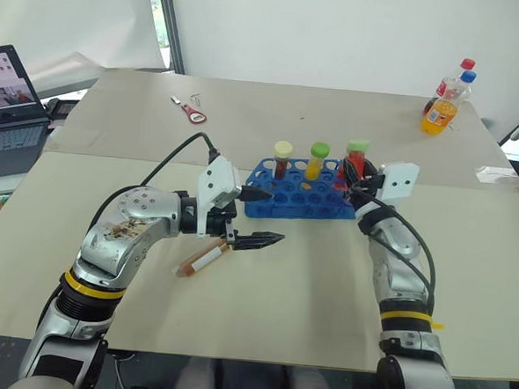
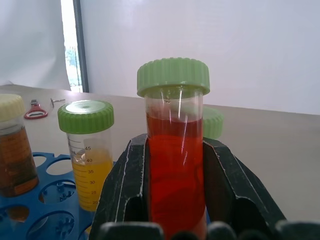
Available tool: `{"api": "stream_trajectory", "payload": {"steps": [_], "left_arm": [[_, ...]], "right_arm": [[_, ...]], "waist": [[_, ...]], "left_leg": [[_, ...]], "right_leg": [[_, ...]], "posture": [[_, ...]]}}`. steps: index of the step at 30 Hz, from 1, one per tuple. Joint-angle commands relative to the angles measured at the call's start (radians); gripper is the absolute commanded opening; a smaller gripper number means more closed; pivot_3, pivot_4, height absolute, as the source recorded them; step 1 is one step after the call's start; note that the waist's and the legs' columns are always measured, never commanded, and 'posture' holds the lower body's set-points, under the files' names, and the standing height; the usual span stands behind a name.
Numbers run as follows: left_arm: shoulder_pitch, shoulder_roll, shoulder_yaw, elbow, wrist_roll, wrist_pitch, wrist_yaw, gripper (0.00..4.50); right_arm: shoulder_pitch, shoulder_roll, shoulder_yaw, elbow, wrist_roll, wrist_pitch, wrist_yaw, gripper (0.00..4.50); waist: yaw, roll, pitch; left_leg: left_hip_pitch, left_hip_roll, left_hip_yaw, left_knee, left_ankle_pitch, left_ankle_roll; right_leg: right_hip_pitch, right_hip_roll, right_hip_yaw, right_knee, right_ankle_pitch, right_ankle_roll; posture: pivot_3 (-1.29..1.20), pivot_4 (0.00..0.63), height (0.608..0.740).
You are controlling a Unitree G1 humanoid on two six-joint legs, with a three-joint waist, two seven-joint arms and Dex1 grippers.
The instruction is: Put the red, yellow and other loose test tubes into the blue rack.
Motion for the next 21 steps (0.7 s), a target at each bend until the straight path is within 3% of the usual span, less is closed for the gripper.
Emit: {"api": "stream_trajectory", "payload": {"steps": [1, 12, 21], "left_arm": [[-0.023, -0.014, 0.015, -0.028, -0.018, 0.009, 0.026, 4.5], [-0.037, -0.041, 0.024, -0.04, -0.036, 0.056, 0.094, 4.5], [-0.046, -0.049, 0.023, -0.05, -0.039, 0.076, 0.126, 4.5]], "right_arm": [[0.001, 0.029, -0.006, -0.013, -0.004, -0.054, -0.052, 1.02], [0.046, 0.157, -0.001, 0.004, -0.035, -0.141, -0.221, 1.02], [0.037, 0.18, 0.011, 0.068, -0.092, -0.215, -0.305, 1.02]], "waist": [[-0.001, 0.0, 0.0], [-0.009, 0.0, 0.0], [-0.017, 0.0, 0.0]], "left_leg": [[0.0, 0.0, 0.0, 0.0, 0.0, 0.0], [0.0, 0.001, 0.0, 0.0, 0.0, 0.0], [0.0, 0.001, -0.001, 0.0, 0.0, 0.0]], "right_leg": [[0.0, 0.0, 0.0, 0.0, 0.0, 0.0], [0.0, 0.0, 0.0, 0.002, 0.0, 0.0], [0.0, 0.0, 0.0, 0.002, 0.0, 0.0]], "posture": [[0.0, 0.15, 0.676], [0.0, 0.15, 0.676], [0.0, 0.15, 0.676]]}}
